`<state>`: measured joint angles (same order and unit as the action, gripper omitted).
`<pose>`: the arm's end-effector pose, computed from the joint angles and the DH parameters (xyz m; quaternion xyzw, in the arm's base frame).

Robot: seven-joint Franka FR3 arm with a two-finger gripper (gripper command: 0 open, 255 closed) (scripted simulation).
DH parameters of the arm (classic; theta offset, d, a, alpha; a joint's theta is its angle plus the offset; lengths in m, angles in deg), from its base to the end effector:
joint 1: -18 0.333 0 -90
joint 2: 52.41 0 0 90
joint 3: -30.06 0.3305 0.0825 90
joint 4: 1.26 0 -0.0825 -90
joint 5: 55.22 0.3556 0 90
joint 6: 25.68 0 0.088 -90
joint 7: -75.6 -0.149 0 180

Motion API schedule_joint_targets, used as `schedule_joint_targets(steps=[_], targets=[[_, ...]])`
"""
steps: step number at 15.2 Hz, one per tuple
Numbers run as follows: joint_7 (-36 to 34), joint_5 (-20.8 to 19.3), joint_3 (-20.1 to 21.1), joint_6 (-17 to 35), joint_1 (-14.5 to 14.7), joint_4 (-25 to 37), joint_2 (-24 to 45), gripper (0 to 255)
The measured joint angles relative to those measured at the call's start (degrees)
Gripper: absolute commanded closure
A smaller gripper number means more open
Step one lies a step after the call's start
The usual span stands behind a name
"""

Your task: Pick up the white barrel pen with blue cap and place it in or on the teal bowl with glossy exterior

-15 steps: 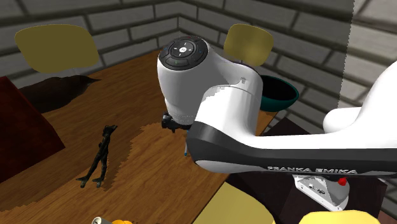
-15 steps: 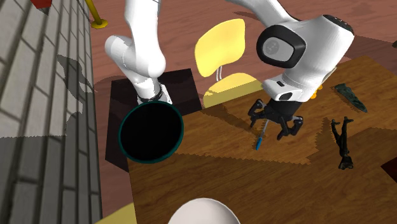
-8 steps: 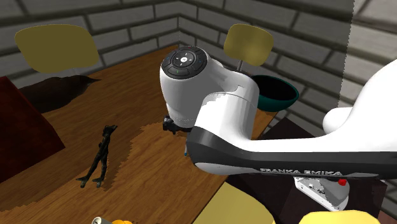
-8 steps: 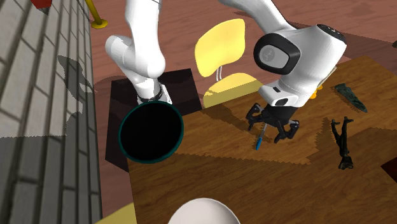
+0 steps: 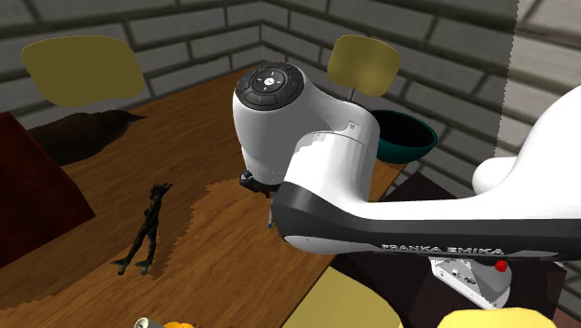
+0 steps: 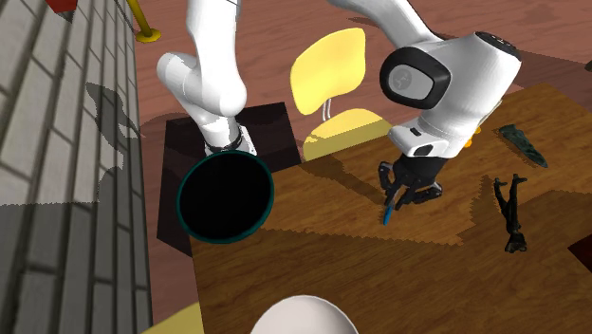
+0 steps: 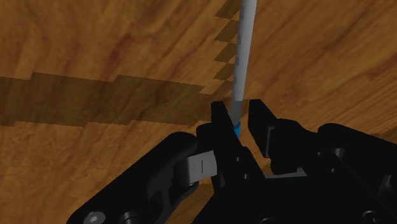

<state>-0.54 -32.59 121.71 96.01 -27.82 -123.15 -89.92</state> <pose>0.3167 0.4169 0.3595 0.9218 -0.3532 0.1493 0.0570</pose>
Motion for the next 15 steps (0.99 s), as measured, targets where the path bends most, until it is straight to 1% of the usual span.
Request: schedule_joint_targets(steps=[5,8,11,15], targets=[[0.1,0.0,0.3,-0.1,-0.5,0.3,0.0,255],[-0.1,-0.5,-0.8,-1.4,0.6,0.2,0.2,255],[0.1,-1.4,-3.2,-3.4,2.1,1.0,0.6,255],[0.0,-2.3,-5.3,-5.9,3.3,2.6,0.9,255]])
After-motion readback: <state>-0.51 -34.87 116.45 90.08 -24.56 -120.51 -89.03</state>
